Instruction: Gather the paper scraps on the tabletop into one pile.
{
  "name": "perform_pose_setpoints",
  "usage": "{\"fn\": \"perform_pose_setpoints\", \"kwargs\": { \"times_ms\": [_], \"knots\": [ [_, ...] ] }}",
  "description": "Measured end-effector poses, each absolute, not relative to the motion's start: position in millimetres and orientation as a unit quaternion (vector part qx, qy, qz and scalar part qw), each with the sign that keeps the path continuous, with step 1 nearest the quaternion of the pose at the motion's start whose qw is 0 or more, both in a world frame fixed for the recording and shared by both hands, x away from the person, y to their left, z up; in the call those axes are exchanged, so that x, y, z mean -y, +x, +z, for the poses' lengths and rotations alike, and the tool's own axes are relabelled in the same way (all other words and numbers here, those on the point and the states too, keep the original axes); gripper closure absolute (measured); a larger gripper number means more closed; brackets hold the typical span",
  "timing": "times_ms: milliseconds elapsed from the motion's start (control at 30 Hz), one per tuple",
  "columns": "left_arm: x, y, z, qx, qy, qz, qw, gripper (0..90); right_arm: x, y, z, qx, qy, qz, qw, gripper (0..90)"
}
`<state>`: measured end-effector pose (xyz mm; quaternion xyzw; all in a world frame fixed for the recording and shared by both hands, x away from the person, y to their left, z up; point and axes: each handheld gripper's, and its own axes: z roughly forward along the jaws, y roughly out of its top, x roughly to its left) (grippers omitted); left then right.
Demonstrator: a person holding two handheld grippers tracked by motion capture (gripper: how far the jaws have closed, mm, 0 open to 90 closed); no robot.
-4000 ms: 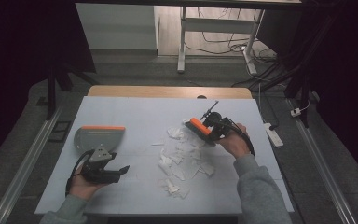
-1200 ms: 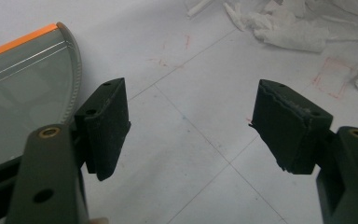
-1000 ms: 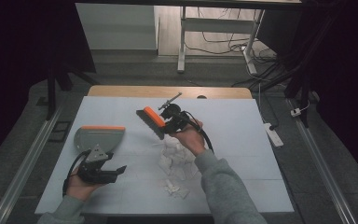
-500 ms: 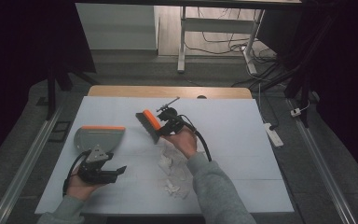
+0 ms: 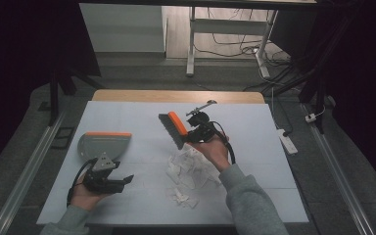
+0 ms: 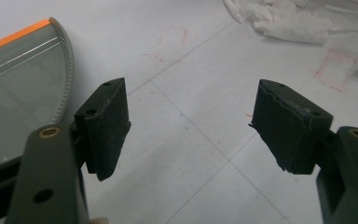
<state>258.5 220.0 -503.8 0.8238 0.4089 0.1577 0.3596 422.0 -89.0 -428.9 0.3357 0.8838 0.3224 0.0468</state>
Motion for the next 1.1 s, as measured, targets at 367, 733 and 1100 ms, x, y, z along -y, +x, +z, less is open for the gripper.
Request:
{"fn": "perform_pose_setpoints", "kwargs": {
  "times_ms": [367,733,1100],
  "knots": [
    [-221,258,-503,-0.411,0.822,0.159,0.361,27.9,73,389,-421,-0.911,0.276,0.305,0.037,70.3],
    [-222,258,-503,-0.412,0.821,0.16,0.36,27.9,41,364,-455,-0.932,0.239,0.273,-0.023,70.3],
    [-222,259,-504,-0.412,0.822,0.159,0.36,27.9,70,391,-465,-0.911,0.315,0.266,0.009,70.3]
  ]
}}
